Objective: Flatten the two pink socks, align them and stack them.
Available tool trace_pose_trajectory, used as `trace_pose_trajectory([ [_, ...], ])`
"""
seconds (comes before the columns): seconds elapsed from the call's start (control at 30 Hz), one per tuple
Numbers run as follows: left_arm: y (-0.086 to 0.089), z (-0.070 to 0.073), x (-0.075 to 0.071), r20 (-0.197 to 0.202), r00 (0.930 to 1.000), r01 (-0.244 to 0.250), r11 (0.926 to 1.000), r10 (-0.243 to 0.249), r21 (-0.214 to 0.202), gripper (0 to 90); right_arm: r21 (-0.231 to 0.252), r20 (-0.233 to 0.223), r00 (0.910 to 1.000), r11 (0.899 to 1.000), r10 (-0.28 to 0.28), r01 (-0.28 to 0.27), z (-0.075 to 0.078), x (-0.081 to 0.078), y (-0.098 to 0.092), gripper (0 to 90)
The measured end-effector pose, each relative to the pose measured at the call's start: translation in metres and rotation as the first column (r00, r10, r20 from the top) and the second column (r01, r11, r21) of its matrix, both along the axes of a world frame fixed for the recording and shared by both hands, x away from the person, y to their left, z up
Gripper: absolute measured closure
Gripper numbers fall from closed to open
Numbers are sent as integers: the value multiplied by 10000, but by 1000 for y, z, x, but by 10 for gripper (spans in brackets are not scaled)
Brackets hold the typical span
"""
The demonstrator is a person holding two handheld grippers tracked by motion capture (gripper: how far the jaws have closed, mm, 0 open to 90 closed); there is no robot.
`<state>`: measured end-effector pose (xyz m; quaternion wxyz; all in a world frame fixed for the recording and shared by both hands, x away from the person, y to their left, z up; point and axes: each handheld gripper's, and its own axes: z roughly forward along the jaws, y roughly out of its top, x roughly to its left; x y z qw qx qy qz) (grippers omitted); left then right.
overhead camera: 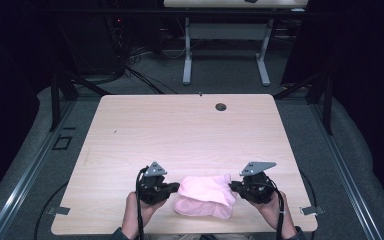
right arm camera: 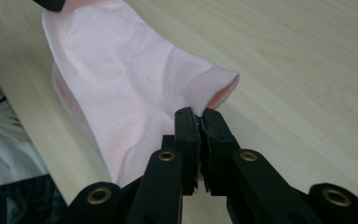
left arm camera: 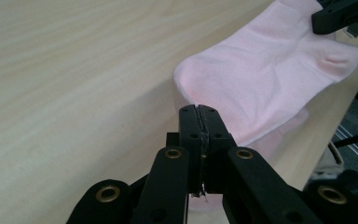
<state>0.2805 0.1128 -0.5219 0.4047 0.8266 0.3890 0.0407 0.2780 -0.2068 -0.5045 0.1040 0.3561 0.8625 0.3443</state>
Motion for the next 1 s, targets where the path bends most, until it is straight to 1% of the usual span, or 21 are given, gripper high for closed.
trace_pose_trajectory([
  [0.07,3,-8,-6,-182,9998,-52,10000,52,28,894,-28,-154,9998,9999,157,-157,-7,-5,1,857],
  [0.1,5,-11,-8,-336,9994,-57,10000,56,-11,894,-156,-294,9994,9997,189,-194,-16,-5,2,856],
  [0.13,6,-14,-9,-407,9991,-155,9999,153,-29,894,-156,-294,9994,9997,189,-194,-16,-5,2,856],
  [0.17,9,-19,-10,-584,9981,-176,9998,172,-53,894,-159,-632,9977,9996,233,-244,-25,-2,3,856],
  [0.2,10,-20,-11,-686,9975,-200,9997,191,-124,894,-228,-591,9982,9996,129,-143,-29,-1,4,855],
  [0.4,9,-21,-17,-491,9988,-68,9999,72,75,893,-591,-600,9974,9973,396,-431,-38,-5,9,852],
  [0.47,9,-24,-17,-426,9991,-5,9997,16,249,891,-488,-543,9979,9980,367,-393,-38,-7,8,849],
  [0.5,5,-30,-17,-375,9993,37,9984,-16,568,888,-503,-514,9982,9982,312,-338,-40,-6,7,842],
  [0.53,5,-30,-17,-375,9993,37,9984,-16,568,850,-503,-514,9982,9982,312,-338,-40,-6,7,842],
  [0.57,3,-32,-19,-284,9996,120,9942,-90,1066,757,-977,-459,9986,9947,282,-325,-43,-5,8,784],
  [0.6,3,-32,-19,-284,9996,120,9942,-90,1066,695,-1157,-411,9988,9928,255,-301,-45,-5,9,758],
  [0.63,5,-29,-22,-28,10000,-88,9949,91,1005,638,-1272,-333,9991,9914,272,-312,-45,-6,9,721],
  [0.67,5,-29,-22,-28,10000,-88,9949,91,1005,576,-1272,-333,9991,9914,272,-312,-45,-6,9,721],
  [0.7,8,-23,-25,376,9985,-441,9945,407,947,531,-1189,-175,9998,9928,120,-140,-43,-8,5,659],
  [0.73,8,-23,-25,376,9985,-441,9945,407,947,509,-1189,-175,9998,9928,120,-140,-43,-8,5,659],
  [0.77,9,-20,-25,493,9977,-511,9947,468,897,518,-704,23,10000,9975,-76,77,-37,-11,2,643],
  [0.8,5,-18,-22,688,9968,-487,9922,410,1145,554,-454,4,9999,9989,-120,120,-35,-12,1,641],
  [0.83,1,-18,-20,686,9970,-425,9919,344,1199,571,-269,-60,9999,9996,-98,96,-35,-13,3,635],
  [0.9,-3,-19,-18,602,9976,-402,9920,332,1201,595,-444,-149,9998,9990,-115,108,-37,-12,7,645],
  [0.93,-5,-21,-16,622,9979,-291,9894,204,1422,595,-444,-149,9998,9990,-115,108,-37,-12,7,645],
  [1.0,-9,-27,-13,456,9988,-238,9872,168,1575,622,-602,-256,9994,9980,-224,208,-44,-9,11,670],
])
